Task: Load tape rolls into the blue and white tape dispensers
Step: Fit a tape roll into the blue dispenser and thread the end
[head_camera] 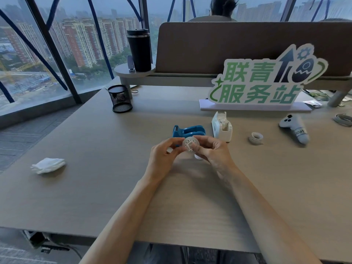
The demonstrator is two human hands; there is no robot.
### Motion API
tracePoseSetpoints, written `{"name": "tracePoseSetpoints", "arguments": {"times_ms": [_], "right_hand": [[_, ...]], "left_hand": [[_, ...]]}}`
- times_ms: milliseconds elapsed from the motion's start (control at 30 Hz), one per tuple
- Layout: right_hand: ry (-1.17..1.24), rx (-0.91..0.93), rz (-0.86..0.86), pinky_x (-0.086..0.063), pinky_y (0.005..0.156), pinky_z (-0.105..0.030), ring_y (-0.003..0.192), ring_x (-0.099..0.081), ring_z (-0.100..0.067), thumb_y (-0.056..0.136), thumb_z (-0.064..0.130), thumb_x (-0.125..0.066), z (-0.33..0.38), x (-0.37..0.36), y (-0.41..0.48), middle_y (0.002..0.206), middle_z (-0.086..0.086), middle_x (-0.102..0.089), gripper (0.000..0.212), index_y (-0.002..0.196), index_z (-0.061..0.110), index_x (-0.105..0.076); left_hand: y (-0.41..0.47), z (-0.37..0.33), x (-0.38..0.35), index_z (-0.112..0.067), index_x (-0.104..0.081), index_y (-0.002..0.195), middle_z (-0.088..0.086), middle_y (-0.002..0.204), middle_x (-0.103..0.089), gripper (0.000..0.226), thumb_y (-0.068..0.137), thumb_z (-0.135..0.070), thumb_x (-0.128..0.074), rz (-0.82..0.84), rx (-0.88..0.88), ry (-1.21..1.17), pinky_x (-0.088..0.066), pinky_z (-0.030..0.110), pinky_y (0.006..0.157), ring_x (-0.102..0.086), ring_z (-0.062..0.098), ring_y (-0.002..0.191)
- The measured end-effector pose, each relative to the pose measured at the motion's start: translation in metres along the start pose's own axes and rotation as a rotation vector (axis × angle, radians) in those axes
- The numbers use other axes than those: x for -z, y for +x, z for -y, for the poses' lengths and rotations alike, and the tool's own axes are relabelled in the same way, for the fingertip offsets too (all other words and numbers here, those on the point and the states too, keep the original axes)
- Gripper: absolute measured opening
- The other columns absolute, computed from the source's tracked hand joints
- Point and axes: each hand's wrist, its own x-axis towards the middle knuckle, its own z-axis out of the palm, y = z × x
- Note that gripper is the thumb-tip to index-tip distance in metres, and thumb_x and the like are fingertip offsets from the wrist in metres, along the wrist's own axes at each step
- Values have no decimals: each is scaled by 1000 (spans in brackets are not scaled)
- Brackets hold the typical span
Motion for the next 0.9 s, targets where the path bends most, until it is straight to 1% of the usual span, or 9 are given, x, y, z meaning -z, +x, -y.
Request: {"name": "tracePoseSetpoints", "arguments": {"times_ms": [133, 267, 367, 433, 567, 633, 733, 800, 900], "right_hand": [[50, -25, 5, -57, 88, -35, 101, -69, -19, 71, 25, -76, 1, 2, 0, 103, -3, -75, 36, 106, 18, -71], [77, -47, 39, -58, 84, -32, 100, -69, -17, 74, 22, -75, 1, 3, -1, 104, -4, -75, 33, 106, 17, -72], [52, -61, 120, -58, 83, -31, 98, -70, -17, 76, 19, -75, -1, 2, -3, 102, -5, -75, 28, 103, 17, -73], [-4, -36, 102, -58, 83, -30, 98, -70, -17, 76, 17, -75, 1, 2, -3, 102, -4, -75, 27, 103, 17, -72], [-127, 117, 18, -57, 81, -28, 92, -70, -14, 77, 14, -76, 10, 10, 3, 97, -1, -75, 26, 102, 18, -70], [-208, 181, -9, -56, 80, -23, 89, -69, -10, 79, 4, -73, 15, 13, 10, 94, 2, -73, 24, 100, 14, -70], [-327, 273, -64, -54, 81, -19, 90, -68, -10, 80, -3, -70, 22, 15, 22, 93, 3, -72, 24, 96, 16, -70], [-351, 311, -102, -54, 80, -17, 89, -68, -9, 80, -3, -69, 28, 18, 29, 93, 1, -72, 23, 97, 13, -70], [-377, 333, -135, -54, 79, -17, 85, -67, -5, 79, 5, -73, 34, 20, 38, 90, 8, -72, 20, 95, 17, -70]], "left_hand": [[0, 0, 0, -15, -73, 99, -1, 93, -74, 17, 82, -16, -72, -6, 16, -63, -52, 20, 55, -66, 11, 78], [0, 2, 0, -15, -71, 87, -11, 79, -69, 7, 83, -10, -70, -42, 24, -67, -49, 21, 55, -60, 6, 65], [2, 4, 2, -25, -66, 81, -20, 74, -66, 16, 86, -10, -65, -34, 47, -43, -46, 22, 60, -56, 0, 66], [5, 2, 2, -29, -63, 79, -18, 76, -66, 21, 87, -10, -63, -18, 76, -82, -47, 27, 57, -57, 6, 69], [19, -11, 4, -13, -71, 83, 2, 80, -69, 6, 87, -15, -67, 9, 160, -180, -51, 33, 53, -58, 13, 62], [28, -18, 5, -11, -73, 83, 2, 75, -68, 8, 85, -17, -70, 16, 200, -212, -52, 32, 52, -57, 10, 57], [42, -27, 4, -12, -72, 91, 1, 80, -68, 13, 84, -23, -71, 40, 270, -243, -55, 31, 53, -62, 11, 70], [50, -32, 3, -15, -67, 101, 3, 93, -68, 24, 87, -34, -67, 85, 332, -213, -57, 31, 51, -65, 14, 81], [60, -37, 1, -12, -67, 101, 2, 90, -70, 26, 88, -34, -65, 141, 396, -201, -53, 25, 45, -64, 10, 76]]}}
